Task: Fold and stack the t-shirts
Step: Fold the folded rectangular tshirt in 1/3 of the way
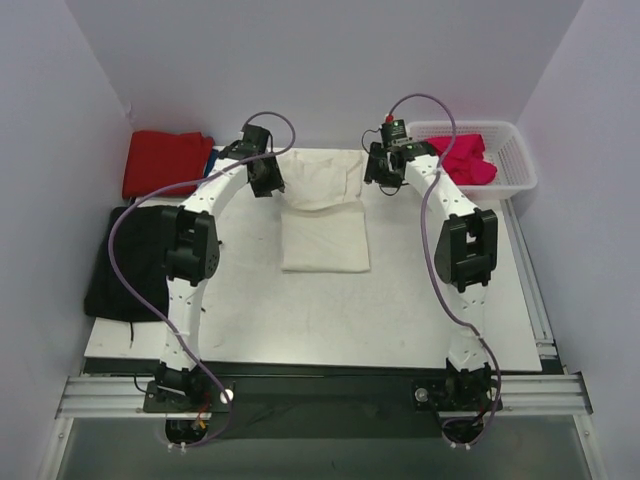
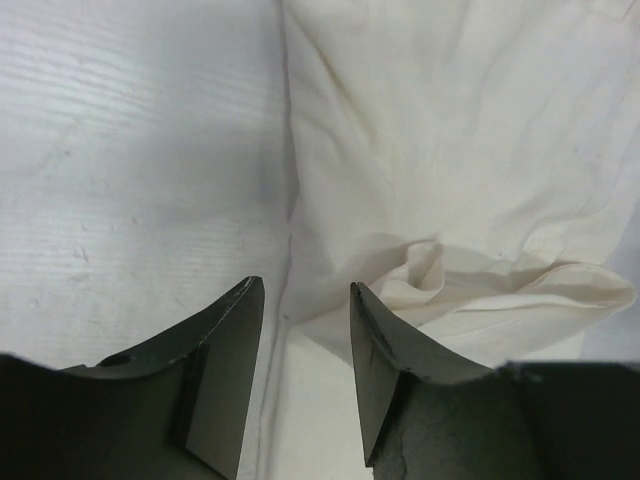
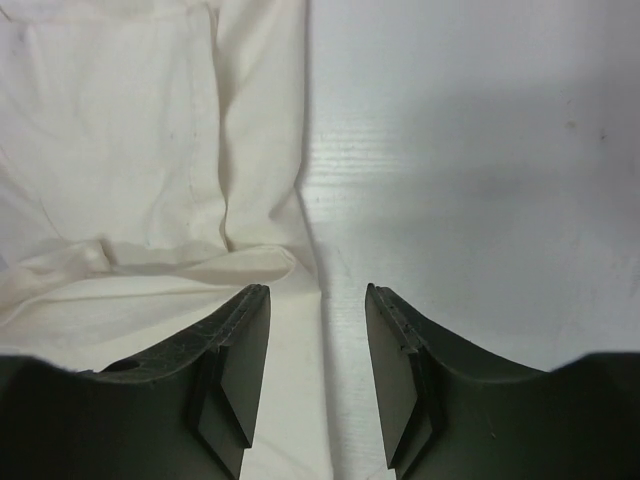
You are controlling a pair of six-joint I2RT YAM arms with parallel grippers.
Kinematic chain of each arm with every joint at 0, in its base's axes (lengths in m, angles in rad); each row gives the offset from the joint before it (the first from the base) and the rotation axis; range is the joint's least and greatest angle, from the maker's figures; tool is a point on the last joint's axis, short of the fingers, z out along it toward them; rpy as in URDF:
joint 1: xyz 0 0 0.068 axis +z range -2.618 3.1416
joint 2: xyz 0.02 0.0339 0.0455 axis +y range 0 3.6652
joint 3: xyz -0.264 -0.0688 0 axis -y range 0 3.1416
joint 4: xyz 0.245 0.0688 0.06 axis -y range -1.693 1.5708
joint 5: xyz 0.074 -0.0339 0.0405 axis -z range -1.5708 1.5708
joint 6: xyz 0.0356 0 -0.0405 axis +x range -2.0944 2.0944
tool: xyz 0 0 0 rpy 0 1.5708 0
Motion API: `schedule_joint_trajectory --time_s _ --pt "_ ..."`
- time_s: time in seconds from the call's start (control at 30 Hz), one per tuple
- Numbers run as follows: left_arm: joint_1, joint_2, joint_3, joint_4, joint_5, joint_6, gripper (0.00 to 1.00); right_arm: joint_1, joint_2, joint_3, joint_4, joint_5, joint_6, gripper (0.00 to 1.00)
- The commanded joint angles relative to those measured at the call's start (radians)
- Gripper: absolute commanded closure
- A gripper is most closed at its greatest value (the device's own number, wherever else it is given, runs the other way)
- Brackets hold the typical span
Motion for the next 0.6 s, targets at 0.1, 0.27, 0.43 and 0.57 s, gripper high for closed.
schedule_joint_trajectory --time_s 0.1,0.27,0.43,0.57 --pt "0.013 -0.176 -0.038 0.134 0.014 0.033 0.46 -0.005 -0.098 -0.034 -0.039 0.012 -0.004 0.56" --pt "0.010 -0.326 -0.343 0.207 0.186 0.045 0.46 0.022 -0.250 -0.295 -0.036 -0.029 -0.006 0.56" --pt "0.012 -0.492 -0.752 0.367 0.346 -0.004 0.46 0.079 -0.382 -0.570 0.015 -0.060 -0.015 0.54" --pt "0.010 -0.582 -0.938 0.491 0.451 -0.034 0.45 0.090 -0.486 -0.708 0.073 -0.100 -0.001 0.52"
